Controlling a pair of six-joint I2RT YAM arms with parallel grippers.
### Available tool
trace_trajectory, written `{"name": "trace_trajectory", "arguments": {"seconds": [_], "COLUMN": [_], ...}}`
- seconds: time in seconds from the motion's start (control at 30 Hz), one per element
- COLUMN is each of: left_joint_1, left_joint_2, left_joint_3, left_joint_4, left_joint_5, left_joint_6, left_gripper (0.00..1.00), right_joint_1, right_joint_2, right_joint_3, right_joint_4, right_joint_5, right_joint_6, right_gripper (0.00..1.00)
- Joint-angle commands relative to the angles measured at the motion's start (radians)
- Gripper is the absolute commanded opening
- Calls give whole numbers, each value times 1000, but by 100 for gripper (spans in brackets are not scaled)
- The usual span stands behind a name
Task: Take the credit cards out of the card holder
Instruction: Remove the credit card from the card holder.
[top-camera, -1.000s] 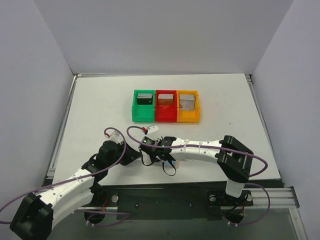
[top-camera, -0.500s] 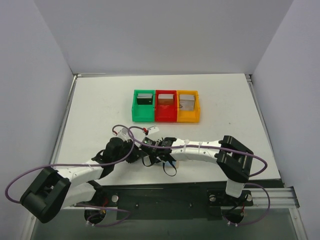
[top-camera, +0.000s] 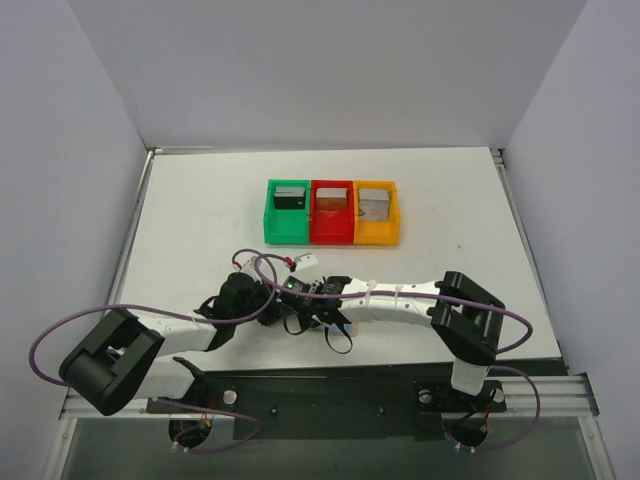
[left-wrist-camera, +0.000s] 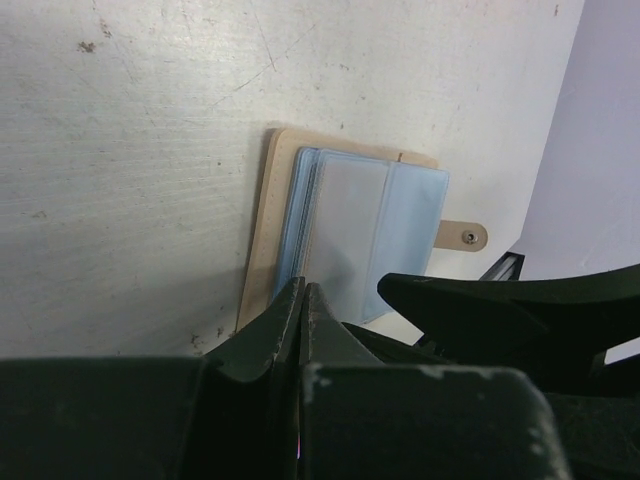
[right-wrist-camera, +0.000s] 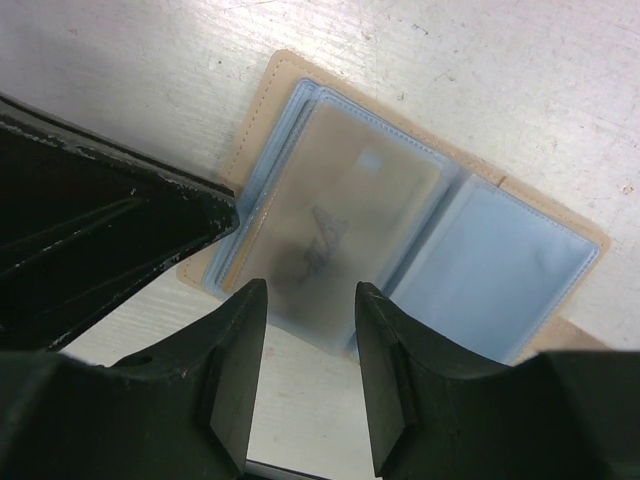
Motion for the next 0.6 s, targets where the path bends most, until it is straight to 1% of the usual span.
{"name": "trace_trajectory", "arguments": {"seconds": [0.0,0.13,0.3,0.57], "left_joint_1": [-3,-2,-3,-3], "left_joint_2": [22,43,79,149], "left_joint_3": [18,8,-14,-19], "left_joint_4": [74,82,125,158], "left_joint_5": [5,-9,-20,-32], "left_joint_6": [2,-6,-26,-34], "left_gripper": [0,0,0,0], "right_joint_1": [9,9,11,9], "right_joint_2": [37,54,63,39], "right_joint_3": [29,34,28,-1], "right_joint_4": [-37,-46,-57,-87], "right_joint_5": [26,35,56,92], "right_joint_6": [14,29,47,67], "right_gripper": [37,40,46,45]}}
